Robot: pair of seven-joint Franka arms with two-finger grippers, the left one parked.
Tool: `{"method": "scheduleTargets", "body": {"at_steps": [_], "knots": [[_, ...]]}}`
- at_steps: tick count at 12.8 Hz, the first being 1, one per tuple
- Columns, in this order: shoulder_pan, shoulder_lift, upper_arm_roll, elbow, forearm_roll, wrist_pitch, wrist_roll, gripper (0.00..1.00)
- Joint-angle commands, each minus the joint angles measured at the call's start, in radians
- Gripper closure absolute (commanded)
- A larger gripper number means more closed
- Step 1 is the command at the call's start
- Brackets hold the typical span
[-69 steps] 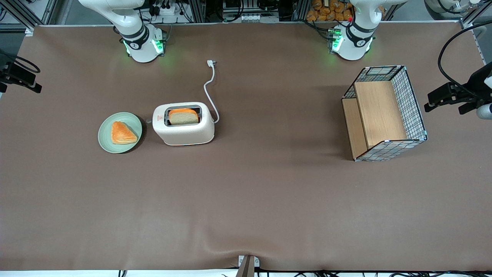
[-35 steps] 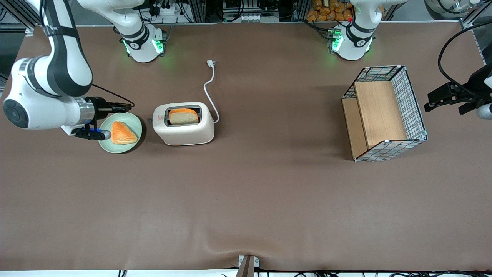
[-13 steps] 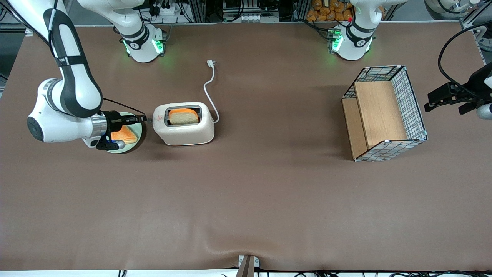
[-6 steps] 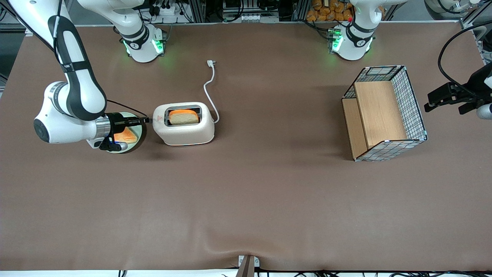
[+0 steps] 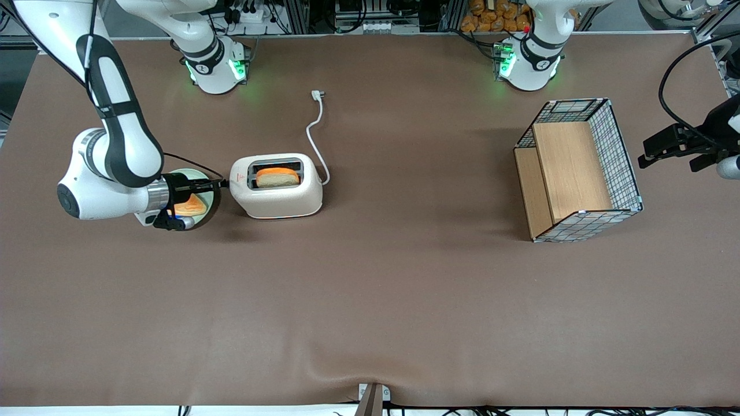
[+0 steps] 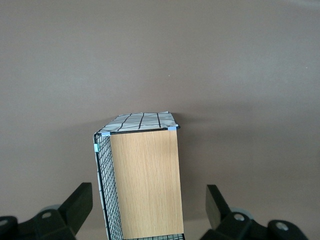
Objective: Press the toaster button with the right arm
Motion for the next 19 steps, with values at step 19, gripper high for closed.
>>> {"method": "scheduleTargets", "body": {"at_steps": [19], "knots": [[-0.012, 0.072, 0.006, -0.045, 0.120, 0.100, -0.159, 1.00]]}}
